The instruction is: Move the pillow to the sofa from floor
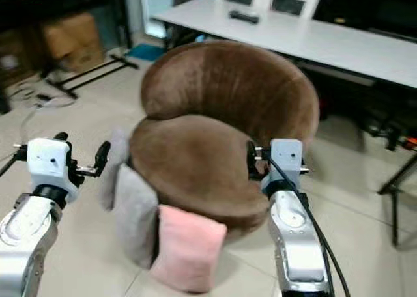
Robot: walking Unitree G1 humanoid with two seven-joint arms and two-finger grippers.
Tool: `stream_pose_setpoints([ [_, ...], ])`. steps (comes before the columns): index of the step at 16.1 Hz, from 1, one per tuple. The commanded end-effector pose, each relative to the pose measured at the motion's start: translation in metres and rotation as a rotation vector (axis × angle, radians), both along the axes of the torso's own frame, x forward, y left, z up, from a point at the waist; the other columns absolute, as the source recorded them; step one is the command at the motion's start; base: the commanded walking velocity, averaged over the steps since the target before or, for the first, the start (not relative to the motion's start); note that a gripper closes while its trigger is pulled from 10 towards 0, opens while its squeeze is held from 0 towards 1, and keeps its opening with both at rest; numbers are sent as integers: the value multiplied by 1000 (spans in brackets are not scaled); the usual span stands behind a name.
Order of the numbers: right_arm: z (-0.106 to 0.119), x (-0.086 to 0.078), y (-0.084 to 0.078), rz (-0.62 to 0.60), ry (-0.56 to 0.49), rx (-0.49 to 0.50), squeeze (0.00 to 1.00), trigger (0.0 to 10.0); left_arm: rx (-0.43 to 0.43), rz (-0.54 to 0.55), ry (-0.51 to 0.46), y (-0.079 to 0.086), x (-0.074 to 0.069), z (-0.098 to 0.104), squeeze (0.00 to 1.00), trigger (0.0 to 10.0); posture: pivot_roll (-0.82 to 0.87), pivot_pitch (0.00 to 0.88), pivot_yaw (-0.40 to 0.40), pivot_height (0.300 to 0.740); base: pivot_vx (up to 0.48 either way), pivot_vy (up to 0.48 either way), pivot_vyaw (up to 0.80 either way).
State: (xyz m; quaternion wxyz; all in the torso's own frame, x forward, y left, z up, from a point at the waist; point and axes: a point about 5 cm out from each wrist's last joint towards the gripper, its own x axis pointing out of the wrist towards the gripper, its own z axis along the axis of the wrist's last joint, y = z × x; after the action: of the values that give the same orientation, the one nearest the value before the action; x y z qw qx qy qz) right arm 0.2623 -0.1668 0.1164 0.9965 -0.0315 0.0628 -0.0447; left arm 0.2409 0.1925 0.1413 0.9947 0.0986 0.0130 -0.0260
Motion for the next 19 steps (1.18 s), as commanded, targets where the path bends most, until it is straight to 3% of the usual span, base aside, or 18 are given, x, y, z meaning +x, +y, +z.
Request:
stream_pose_setpoints([
  [1,2,-1,-10,-36,0,-6,0,10000,-5,-28,-6,-7,2,1,710,10000,33,0,-39,740,292,0,0],
  [11,5,5,-6,17,-6,39,0,10000,-18,-3,-18,-8,4,0,702,10000,32,0,-59,740,288,0,0],
  [16,8,6,-6,38,-14,-10,0,10000,-18,-4,-16,-9,6,0,702,10000,21,0,-52,740,278,0,0],
  [19,8,8,-7,36,-8,-35,0,10000,-16,20,-19,-8,8,-1,663,10000,18,0,-47,740,0,0,800],
])
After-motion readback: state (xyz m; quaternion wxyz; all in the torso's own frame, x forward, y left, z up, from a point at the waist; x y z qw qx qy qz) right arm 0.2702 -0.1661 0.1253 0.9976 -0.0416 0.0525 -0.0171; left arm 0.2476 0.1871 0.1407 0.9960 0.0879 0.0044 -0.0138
